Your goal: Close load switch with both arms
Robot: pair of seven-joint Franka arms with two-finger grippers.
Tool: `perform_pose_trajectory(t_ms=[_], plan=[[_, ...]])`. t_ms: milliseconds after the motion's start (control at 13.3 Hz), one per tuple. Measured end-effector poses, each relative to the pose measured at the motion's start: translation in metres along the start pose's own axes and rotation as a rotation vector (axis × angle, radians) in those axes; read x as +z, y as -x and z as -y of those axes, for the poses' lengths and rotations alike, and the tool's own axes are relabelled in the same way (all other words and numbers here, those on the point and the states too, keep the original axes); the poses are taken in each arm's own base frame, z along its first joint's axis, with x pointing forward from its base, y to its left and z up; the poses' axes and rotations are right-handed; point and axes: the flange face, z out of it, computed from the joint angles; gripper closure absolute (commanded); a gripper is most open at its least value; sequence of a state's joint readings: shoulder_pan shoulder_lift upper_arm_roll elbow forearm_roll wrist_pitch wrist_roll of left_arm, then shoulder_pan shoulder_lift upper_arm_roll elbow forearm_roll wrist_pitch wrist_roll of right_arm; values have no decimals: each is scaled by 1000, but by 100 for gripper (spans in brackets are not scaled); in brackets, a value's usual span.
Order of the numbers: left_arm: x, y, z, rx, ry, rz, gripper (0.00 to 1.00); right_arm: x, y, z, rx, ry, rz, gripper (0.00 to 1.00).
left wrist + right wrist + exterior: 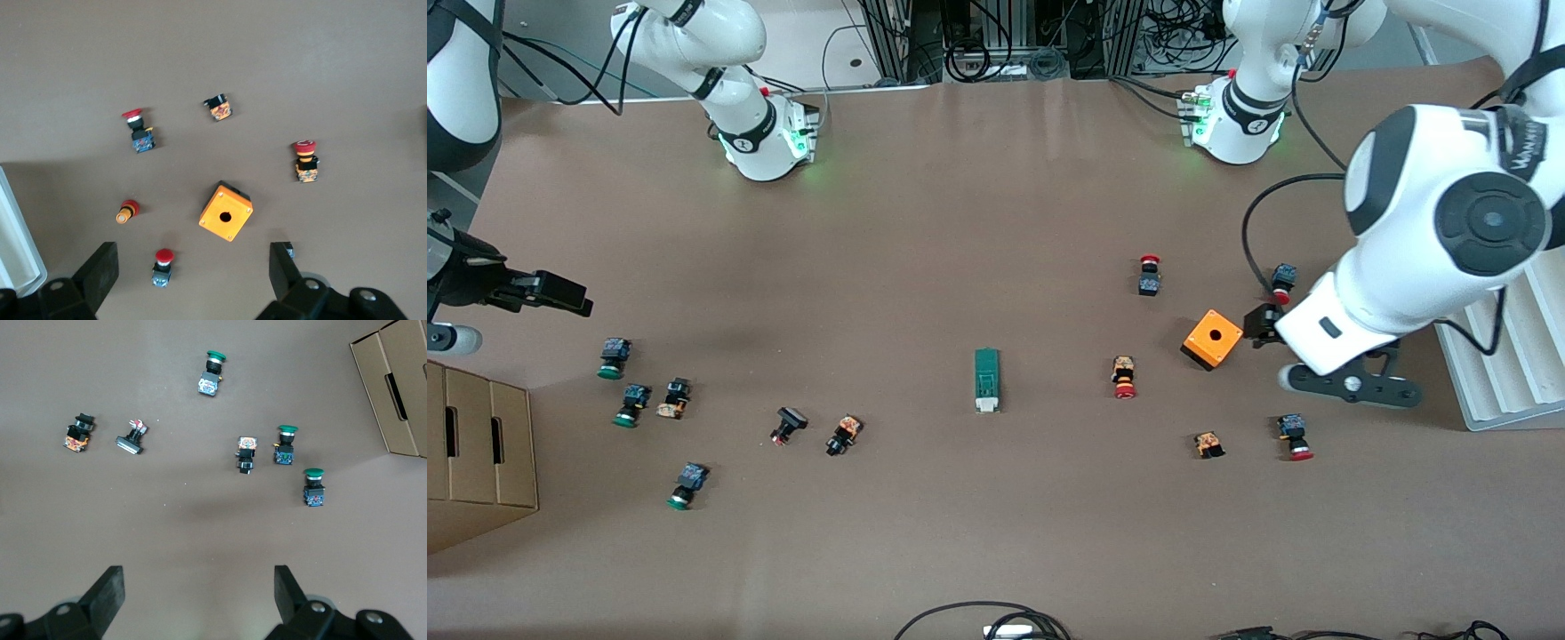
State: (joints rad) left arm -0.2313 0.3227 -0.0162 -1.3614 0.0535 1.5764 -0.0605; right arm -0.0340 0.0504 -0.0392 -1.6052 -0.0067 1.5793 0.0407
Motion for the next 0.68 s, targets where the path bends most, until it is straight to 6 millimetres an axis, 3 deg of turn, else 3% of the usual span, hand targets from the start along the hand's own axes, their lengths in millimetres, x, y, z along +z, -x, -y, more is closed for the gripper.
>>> perform_pose_trajectory(t_ms=[376,677], plan=[[-11,4,34,-54,6,-47,0,4,-2,-2,-1,-3,8,0],[-23,35,71,-108,17,-122,0,6,-1,-1,-3,-3,12,0]])
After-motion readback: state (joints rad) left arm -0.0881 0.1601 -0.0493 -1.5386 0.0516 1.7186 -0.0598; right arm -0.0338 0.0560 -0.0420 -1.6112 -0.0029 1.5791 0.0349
